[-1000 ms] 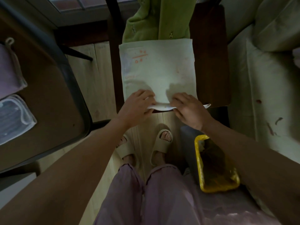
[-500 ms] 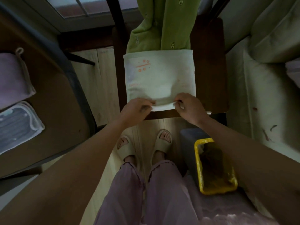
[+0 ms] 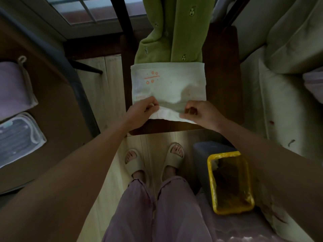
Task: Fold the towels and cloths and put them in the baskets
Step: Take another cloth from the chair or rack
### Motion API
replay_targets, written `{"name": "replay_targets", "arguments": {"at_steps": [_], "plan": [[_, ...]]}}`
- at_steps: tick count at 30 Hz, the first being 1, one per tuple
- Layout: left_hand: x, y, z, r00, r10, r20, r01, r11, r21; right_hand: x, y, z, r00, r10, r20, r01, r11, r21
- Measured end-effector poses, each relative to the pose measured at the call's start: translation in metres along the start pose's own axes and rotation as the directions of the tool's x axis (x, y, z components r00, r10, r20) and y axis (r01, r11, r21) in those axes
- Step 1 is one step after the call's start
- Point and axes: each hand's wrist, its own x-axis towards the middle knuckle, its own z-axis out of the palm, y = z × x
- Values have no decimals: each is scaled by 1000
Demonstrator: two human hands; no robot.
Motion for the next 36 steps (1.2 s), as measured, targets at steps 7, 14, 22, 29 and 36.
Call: {"name": "replay_targets", "arguments": {"at_steps": [7, 14, 22, 29, 36], "plan": [[-4, 10, -5, 996, 24, 89, -37, 990, 139, 13, -15, 11, 994, -45, 95, 43, 999, 19], [-2, 15, 2, 986, -8, 168, -60, 918, 393, 28, -19, 2, 991, 4, 132, -24, 988, 153], [4, 16, -20, 936, -179, 305, 101, 962, 254, 18, -9, -18, 960, 117, 255, -161, 974, 158], [3, 27, -39, 884, -255, 392, 145, 947, 287, 8, -21, -39, 950, 92, 298, -84, 996, -40], [39, 9, -61, 980, -155, -124, 153, 988, -25, 49, -18, -50, 942, 188, -278, -203, 979, -24]]}}
